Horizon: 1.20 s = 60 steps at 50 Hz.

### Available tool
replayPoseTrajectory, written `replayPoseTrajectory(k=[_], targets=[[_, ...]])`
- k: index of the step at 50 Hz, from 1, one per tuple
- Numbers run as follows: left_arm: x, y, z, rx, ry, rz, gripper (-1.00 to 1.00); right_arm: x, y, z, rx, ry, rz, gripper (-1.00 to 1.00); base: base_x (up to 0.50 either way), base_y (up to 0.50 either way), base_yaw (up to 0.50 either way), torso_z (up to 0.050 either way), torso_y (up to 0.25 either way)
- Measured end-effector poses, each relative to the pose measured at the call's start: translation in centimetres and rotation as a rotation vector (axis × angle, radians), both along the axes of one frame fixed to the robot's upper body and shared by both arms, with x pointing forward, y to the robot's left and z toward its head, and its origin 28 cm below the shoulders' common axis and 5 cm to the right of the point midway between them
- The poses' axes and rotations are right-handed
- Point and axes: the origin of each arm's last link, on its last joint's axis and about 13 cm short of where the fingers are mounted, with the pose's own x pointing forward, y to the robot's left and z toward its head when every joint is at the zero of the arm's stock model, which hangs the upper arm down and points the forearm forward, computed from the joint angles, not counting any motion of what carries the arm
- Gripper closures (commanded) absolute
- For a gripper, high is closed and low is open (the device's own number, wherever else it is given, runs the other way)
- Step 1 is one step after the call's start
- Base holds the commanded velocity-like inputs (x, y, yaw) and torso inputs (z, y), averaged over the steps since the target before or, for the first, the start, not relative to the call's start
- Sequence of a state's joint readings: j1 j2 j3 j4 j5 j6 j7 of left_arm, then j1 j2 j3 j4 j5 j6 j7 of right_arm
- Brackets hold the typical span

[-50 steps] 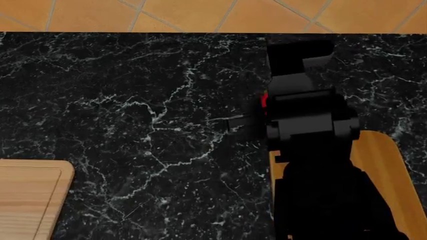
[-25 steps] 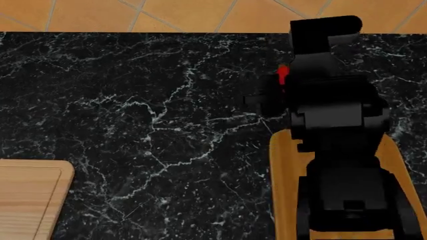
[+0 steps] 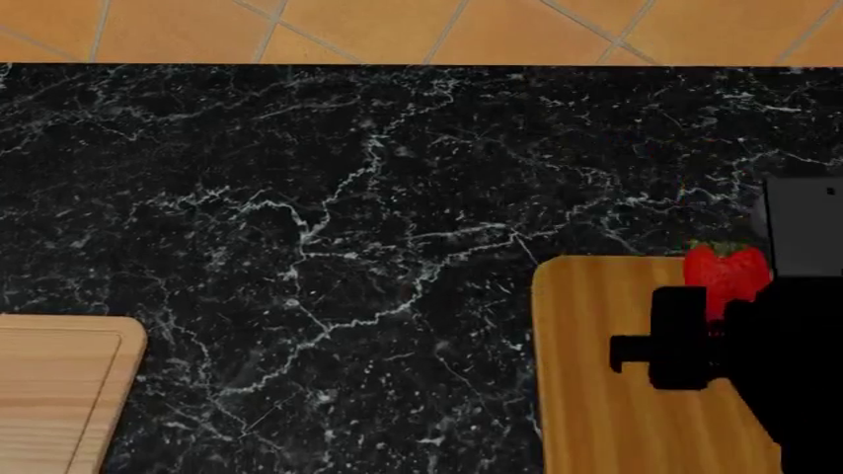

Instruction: Place the tangerine and the strawberry on separate cutting boards.

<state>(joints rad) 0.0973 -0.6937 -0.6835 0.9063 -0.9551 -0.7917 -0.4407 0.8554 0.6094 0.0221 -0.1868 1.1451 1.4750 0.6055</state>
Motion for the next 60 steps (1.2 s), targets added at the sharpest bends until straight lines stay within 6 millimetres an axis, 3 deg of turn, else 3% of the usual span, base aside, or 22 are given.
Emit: replayPoseTrajectory(k=[10, 22, 23, 41, 52, 60], targets=[[-0.1, -0.1, 0.1, 0.003, -0.006, 0.001, -1.00, -3.4, 0.0, -1.8, -0.056, 0.050, 0.043, 1.00, 0.00, 0.00, 0.00, 0.000, 0.000], [-0.3, 0.1, 0.4, -0.006, -0.027, 0.015, -1.00, -5.1, 0.0, -2.8, -0.080, 0.067, 0.057, 1.00, 0.00, 0.00, 0.00, 0.000, 0.000], [-0.3, 0.1, 0.4, -0.006, -0.028, 0.016, -1.00, -5.1, 0.0, -2.8, -0.082, 0.067, 0.057, -1.00, 0.00, 0.00, 0.00, 0.000, 0.000], [-0.4, 0.0, 0.6, -0.008, -0.038, 0.015, -1.00, -6.1, -0.1, -2.0, -0.114, 0.054, 0.060, -1.00, 0.00, 0.00, 0.00, 0.000, 0.000], [-0.3, -0.3, 0.9, -0.021, -0.040, 0.008, -1.00, -6.6, 0.0, 0.7, -0.129, -0.054, 0.051, -1.00, 0.00, 0.00, 0.00, 0.000, 0.000], [0.4, -0.9, 2.7, -0.009, -0.050, -0.022, -1.00, -6.8, 0.5, 3.2, -0.140, -0.190, 0.053, -1.00, 0.00, 0.00, 0.00, 0.000, 0.000]])
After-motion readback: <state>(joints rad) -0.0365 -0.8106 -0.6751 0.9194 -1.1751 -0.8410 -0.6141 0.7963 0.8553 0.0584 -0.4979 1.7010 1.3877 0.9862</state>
